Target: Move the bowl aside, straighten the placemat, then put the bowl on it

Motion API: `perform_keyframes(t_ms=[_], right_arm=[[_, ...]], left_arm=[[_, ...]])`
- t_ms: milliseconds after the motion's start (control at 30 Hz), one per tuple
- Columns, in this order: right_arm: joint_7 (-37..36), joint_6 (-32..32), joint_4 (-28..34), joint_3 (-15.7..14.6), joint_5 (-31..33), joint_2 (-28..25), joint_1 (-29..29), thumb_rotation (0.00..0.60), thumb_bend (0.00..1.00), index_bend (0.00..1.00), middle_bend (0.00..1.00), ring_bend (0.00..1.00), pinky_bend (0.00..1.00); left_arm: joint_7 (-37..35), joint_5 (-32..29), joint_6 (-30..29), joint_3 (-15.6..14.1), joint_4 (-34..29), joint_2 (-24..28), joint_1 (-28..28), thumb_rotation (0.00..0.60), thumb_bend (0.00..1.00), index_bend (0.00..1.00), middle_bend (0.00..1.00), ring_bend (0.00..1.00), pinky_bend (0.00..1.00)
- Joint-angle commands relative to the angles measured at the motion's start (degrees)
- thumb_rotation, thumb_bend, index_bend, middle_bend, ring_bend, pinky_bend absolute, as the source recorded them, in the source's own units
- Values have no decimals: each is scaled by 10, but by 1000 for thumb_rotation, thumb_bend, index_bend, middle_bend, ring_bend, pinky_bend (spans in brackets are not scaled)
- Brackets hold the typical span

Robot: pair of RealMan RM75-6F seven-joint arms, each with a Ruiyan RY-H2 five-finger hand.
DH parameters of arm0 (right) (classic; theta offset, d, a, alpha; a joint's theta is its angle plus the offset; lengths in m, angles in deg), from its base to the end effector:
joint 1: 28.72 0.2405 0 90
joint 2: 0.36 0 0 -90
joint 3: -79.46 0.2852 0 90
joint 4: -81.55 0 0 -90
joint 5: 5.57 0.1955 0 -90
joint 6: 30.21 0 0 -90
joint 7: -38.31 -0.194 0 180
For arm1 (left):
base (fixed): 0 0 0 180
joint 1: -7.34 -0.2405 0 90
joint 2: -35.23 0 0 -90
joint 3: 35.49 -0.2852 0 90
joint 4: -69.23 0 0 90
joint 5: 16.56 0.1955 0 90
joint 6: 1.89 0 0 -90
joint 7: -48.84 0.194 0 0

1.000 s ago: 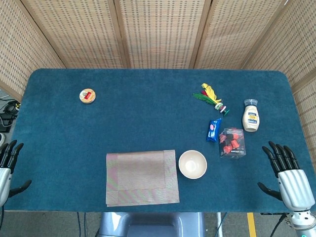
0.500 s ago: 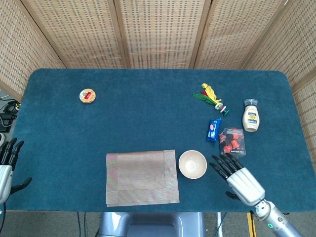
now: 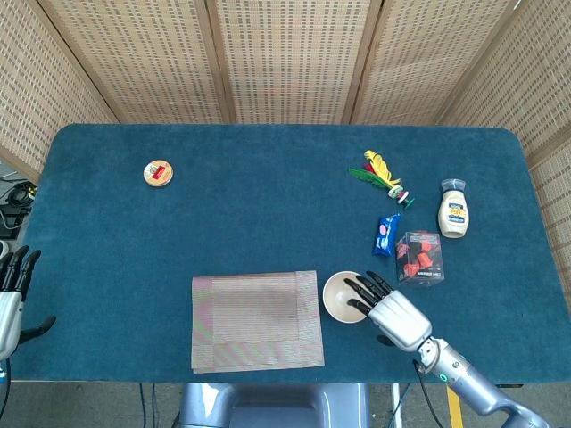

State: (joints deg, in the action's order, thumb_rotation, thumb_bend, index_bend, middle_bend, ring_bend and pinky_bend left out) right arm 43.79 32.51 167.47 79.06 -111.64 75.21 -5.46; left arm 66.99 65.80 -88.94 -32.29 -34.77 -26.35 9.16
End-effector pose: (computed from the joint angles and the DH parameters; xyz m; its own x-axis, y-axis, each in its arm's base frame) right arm -0.2308 -0.2773 0.0256 0.6124 -0.1918 0.7669 -0.6727 -0.6360 0.3782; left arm -0.3151 0.2133 0.1933 0.5315 0.0174 0.8469 0.8429 0.0876 -0.5308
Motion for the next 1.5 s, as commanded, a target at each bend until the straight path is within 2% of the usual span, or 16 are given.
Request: perform_keyframes(t_ms=[33, 267, 333, 400, 467, 533, 800, 1000, 1167, 1233, 1500], right_arm=[[-16, -13, -24, 1, 17, 16, 8, 600, 177, 297, 0, 0, 0], [-55, -19, -69, -9, 22, 49, 25, 600, 345, 363, 0, 0, 0], [-60, -18, -82, -12, 19, 60, 30, 600, 418, 435, 0, 0, 0], [-67, -13, -95, -13, 16, 72, 34, 600, 527, 555, 0, 0, 0], [-76, 0, -113, -12, 16, 86, 37, 600, 606, 625, 0, 0, 0], [-91, 19, -128, -10, 15, 99, 38, 600, 645, 662, 0, 0, 0], [-180, 77, -140, 11, 31, 106, 47, 600, 661, 733, 0, 0, 0], [-203, 77, -123, 56, 77, 83, 68, 600, 661, 750, 0, 0, 0], [-204, 33, -122, 104, 142, 65, 95, 600, 660, 750, 0, 0, 0], [-190, -8, -132, 126, 181, 64, 116, 600, 659, 750, 0, 0, 0], [-100, -134, -198, 177, 300, 108, 194, 600, 659, 747, 0, 0, 0]], left_arm=[[-2, -2, 0, 0, 0, 1, 0, 600, 0, 0, 0, 0, 0], [-7, 3, -2, -2, -3, 4, 0, 600, 0, 0, 0, 0, 0], [-7, 4, -3, -2, -3, 4, 0, 600, 0, 0, 0, 0, 0], [-8, 4, -4, -2, -3, 4, 0, 600, 0, 0, 0, 0, 0], [-8, 2, -3, -2, -3, 4, 0, 600, 0, 0, 0, 0, 0], [-10, 1, -3, -2, -2, 5, 0, 600, 0, 0, 0, 0, 0], [-16, -5, 1, -1, -1, 7, 2, 600, 0, 0, 0, 0, 0], [-19, -9, 2, 1, -2, 8, 4, 600, 0, 0, 0, 0, 0], [-21, -14, 4, 2, -1, 9, 5, 600, 0, 0, 0, 0, 0], [-20, -16, 6, 3, -1, 8, 6, 600, 0, 0, 0, 0, 0], [-14, -41, 14, 13, 3, 4, 13, 600, 0, 0, 0, 0, 0]])
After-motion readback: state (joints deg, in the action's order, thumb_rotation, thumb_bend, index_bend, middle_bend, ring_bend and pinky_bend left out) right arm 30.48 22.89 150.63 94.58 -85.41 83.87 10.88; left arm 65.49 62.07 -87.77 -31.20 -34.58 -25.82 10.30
